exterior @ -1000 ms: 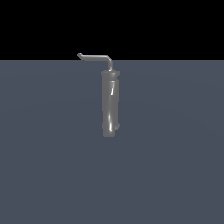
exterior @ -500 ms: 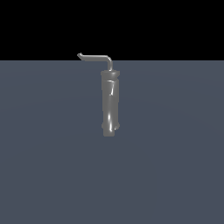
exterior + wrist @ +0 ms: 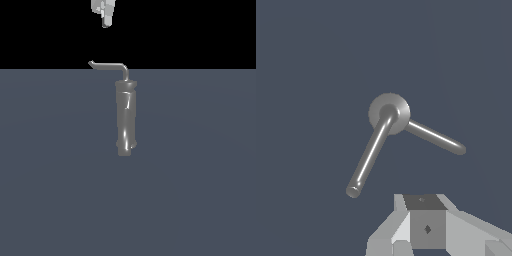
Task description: Turn on the faucet by rotating a designated handle.
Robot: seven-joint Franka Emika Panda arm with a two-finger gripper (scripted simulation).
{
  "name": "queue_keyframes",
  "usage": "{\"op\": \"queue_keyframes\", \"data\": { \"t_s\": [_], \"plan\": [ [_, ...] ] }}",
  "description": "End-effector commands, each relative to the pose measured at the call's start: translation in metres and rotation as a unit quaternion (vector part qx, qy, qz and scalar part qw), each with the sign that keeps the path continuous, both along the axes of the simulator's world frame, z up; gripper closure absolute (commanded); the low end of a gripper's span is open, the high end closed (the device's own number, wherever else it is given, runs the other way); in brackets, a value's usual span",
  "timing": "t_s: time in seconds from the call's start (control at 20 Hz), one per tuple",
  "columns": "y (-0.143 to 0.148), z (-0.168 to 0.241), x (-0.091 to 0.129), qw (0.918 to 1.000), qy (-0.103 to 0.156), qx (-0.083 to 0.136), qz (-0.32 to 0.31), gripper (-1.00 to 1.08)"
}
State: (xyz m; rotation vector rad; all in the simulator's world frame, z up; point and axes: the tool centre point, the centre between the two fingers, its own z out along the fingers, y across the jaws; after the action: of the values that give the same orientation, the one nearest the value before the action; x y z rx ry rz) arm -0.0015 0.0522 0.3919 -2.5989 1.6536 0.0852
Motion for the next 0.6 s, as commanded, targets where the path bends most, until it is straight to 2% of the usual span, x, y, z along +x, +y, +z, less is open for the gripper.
{"op": "queue_keyframes", "data": {
  "t_s": [0.0, 0.25, 0.55],
  "plan": [
    [0.005, -0.011, 0.013, 0.9995, 0.002, -0.004, -0.031, 1.08],
    [0.017, -0.034, 0.036, 0.9958, 0.005, -0.014, -0.091, 1.08],
    [0.029, -0.061, 0.060, 0.9877, 0.005, -0.026, -0.154, 1.08]
  ]
}}
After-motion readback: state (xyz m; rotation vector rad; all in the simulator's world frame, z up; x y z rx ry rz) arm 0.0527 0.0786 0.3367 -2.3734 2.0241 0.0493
